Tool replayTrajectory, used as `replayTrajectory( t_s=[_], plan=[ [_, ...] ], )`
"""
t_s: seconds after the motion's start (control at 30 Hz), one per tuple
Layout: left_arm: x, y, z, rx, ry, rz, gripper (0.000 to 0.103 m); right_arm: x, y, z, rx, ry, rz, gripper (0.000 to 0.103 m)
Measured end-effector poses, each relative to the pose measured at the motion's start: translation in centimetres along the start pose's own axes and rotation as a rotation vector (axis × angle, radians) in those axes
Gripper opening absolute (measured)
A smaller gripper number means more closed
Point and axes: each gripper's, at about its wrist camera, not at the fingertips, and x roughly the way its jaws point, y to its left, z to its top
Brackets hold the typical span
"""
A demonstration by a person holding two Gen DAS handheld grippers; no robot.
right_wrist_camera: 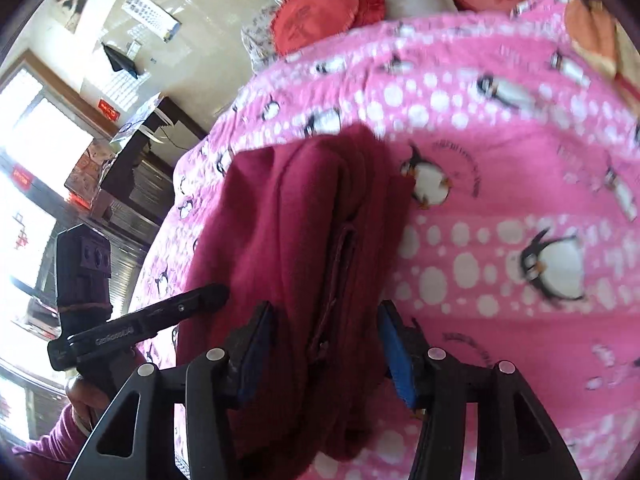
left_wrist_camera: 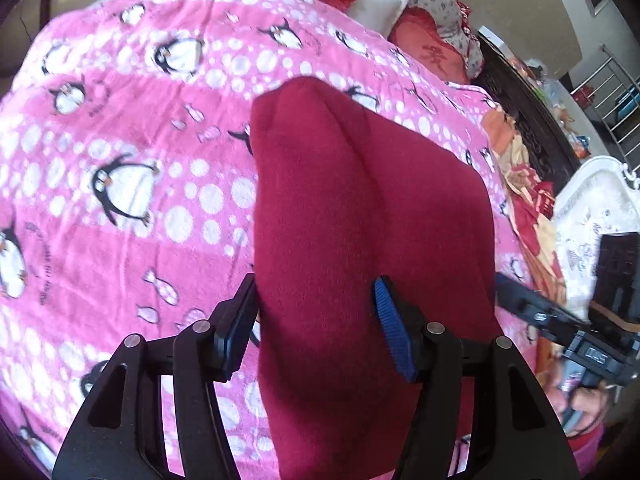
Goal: Fold small clothes
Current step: 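Release the folded top and pull both tools back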
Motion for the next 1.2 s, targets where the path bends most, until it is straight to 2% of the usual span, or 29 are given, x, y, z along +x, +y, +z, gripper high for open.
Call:
replayTrajectory(
  t_s=[0.1,0.2,0.23,0.27,0.33,0.43,0.53,0.7,0.8,0.83,0.87,1.03,1.2],
  plan=[
    [-0.5,-0.5,0.2,0.024,-0.042,0.075,0.061,-2.3,2.9,-0.1,-0.127,-0.054,-0.018,0.050],
    [-0.5,-0.8,0.2,0.047,-0.064,0.134,0.062,-2.2,5.7,-0.4,-0.204,-0.068,0.031,0.038],
    [-0.5,-0.9,0.1,0.056,-0.070,0.148,0.062,-1.8,6.2,-0.4,-0.230,-0.064,0.030,0.030],
    [-0.5,-1.2,0.1,0.064,-0.078,0.159,0.062,-1.1,7.1,-1.0,-0.263,-0.052,0.026,0.028],
    [-0.4,-1.8,0.1,0.078,-0.087,0.177,0.062,0.3,7.5,-2.1,-0.296,-0.016,-0.008,0.026],
    [-0.8,-2.2,-0.2,0.093,-0.111,0.198,0.062,2.7,5.8,-3.5,-0.282,0.035,-0.073,0.023],
    [-1.4,-2.5,-0.4,0.109,-0.142,0.224,0.062,3.0,4.9,-4.3,-0.268,0.024,-0.063,0.023],
    [-2.7,-3.8,-0.5,0.141,-0.190,0.258,0.062,1.4,5.7,-3.6,-0.261,-0.003,-0.058,0.024],
    [-3.6,-4.7,-0.6,0.175,-0.225,0.280,0.062,0.0,6.5,-3.1,-0.260,-0.040,-0.068,0.036],
    [-4.0,-5.0,-0.7,0.183,-0.237,0.291,0.062,-0.5,6.9,-2.9,-0.262,-0.062,-0.091,0.045],
    [-4.3,-5.2,-0.8,0.189,-0.249,0.301,0.062,-1.0,7.1,-2.8,-0.262,-0.075,-0.115,0.048],
    [-6.1,-5.5,-1.0,0.171,-0.300,0.319,0.062,-2.5,7.6,-1.8,-0.221,-0.126,-0.194,0.049],
    [-7.2,-5.1,-1.3,0.142,-0.308,0.330,0.062,-2.7,7.6,-1.6,-0.187,-0.140,-0.254,0.049]
  ],
)
